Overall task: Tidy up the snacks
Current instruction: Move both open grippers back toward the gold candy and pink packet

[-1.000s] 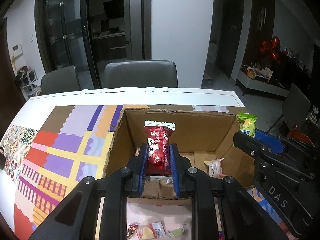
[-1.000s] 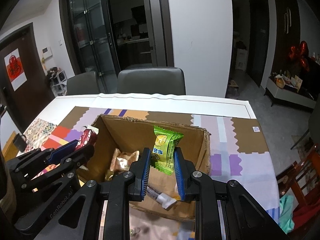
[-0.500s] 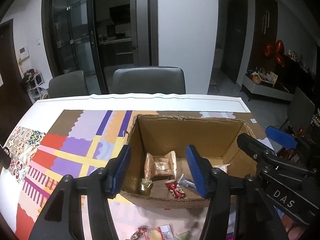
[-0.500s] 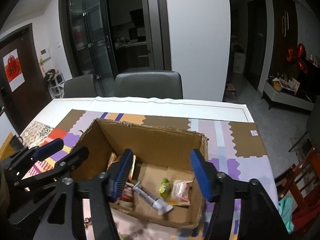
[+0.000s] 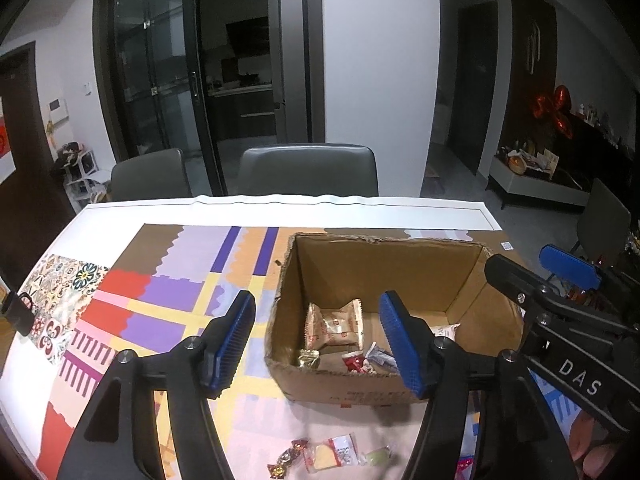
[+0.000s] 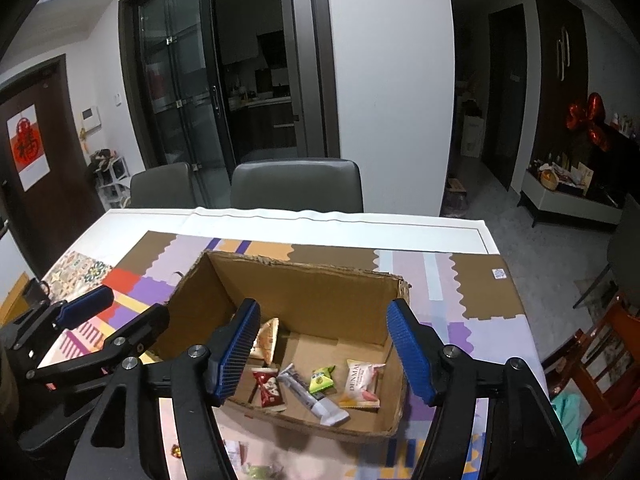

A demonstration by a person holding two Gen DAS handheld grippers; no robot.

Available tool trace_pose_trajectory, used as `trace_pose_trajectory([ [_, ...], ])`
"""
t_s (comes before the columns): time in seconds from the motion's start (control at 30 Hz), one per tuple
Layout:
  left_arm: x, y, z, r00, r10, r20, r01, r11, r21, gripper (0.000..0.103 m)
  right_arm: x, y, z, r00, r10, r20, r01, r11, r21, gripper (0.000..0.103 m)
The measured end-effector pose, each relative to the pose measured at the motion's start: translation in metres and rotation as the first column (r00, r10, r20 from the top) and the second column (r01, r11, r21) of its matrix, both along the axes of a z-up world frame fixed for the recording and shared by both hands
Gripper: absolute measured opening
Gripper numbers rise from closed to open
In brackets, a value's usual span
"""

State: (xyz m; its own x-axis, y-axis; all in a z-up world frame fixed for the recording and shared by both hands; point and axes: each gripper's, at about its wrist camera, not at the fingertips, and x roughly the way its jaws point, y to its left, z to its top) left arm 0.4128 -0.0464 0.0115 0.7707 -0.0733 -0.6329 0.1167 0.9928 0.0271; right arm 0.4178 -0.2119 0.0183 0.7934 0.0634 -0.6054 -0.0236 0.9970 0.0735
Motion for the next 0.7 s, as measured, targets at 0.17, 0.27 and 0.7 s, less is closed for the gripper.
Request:
trace_pose_trajectory([
  [0.17,-0.012,0.01,0.006,1.0,0.016,0.011,-0.016,1.0,-0.005,0.064,-0.011,0.008,0.007,1.0,0.008,0.015,-0.008,1.0,-0.005,0.067],
  [0.27,-0.018,0.016,0.01,1.0,0.023,0.019,-0.023,1.0,-0.006,0.064,-0.018,0.015,0.011,1.0,0.018,0.025,-0.018,1.0,-0.006,0.067],
  [0.7,-0.047,0.044,0.016,0.998,0.061,0.034,-0.061,0.998,-0.006,0.064,-0.043,0.043,0.016,0.998,0.053,0.04,-0.053,0.998,-0.021,0.067],
])
